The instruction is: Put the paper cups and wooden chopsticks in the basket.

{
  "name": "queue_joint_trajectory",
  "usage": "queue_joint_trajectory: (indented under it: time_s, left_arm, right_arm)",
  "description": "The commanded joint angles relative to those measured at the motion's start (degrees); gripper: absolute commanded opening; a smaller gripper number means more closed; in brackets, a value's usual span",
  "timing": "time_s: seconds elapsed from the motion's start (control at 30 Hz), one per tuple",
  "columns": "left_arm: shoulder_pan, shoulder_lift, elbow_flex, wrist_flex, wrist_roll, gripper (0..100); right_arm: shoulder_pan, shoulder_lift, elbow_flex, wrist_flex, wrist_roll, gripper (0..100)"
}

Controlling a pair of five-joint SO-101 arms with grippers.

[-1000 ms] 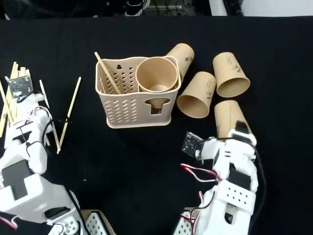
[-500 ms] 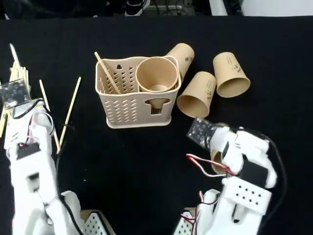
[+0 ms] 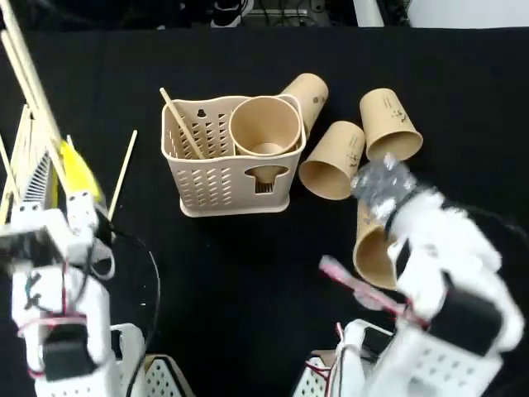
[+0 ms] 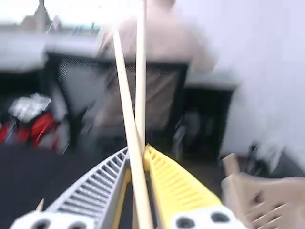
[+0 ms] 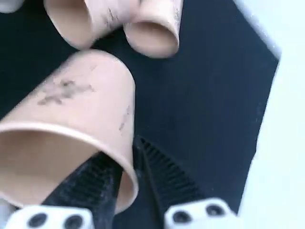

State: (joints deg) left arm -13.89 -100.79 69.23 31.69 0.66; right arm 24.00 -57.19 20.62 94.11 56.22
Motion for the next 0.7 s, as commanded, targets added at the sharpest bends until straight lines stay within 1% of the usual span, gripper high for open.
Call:
queue_joint_trajectory:
  time_s: [0.0,0.1,0.17,0.23,0.33,0.5,0.6,0.67]
  left_arm:
    - [5.67,-2.55,-0.66,-5.19,0.62,3]
    - [7.96,-1.85,-0.75,-8.53,1.32,3]
    - [10.24,-1.32,-1.54,-11.52,3.87,3]
    - [12.62,0.09,-2.24,-14.77,5.89,3]
    - [16.66,5.19,-4.09,-18.99,6.24,3]
    - [20.53,18.37,-12.0,-20.13,6.68,3]
    - [22.2,26.73,-18.33,-20.13,6.68,3]
    - [22.64,32.35,-22.37,-20.13,6.68,3]
  right_arm:
    - [-2.29,11.56,-16.22,5.27,-7.47,1.2]
    - [-5.98,20.35,-28.18,7.12,-15.21,1.2]
    - [-8.35,25.36,-34.86,7.12,-20.22,1.2]
    - [-12.22,29.41,-39.96,7.12,-23.91,1.2]
    - [-17.23,33.54,-45.32,7.12,-29.63,1.1]
    - [-29.19,36.7,-54.64,7.12,-34.37,1.1]
    - [-33.49,40.84,-59.47,7.03,-36.66,1.1]
    - [-34.9,45.14,-62.55,6.86,-38.07,1.1]
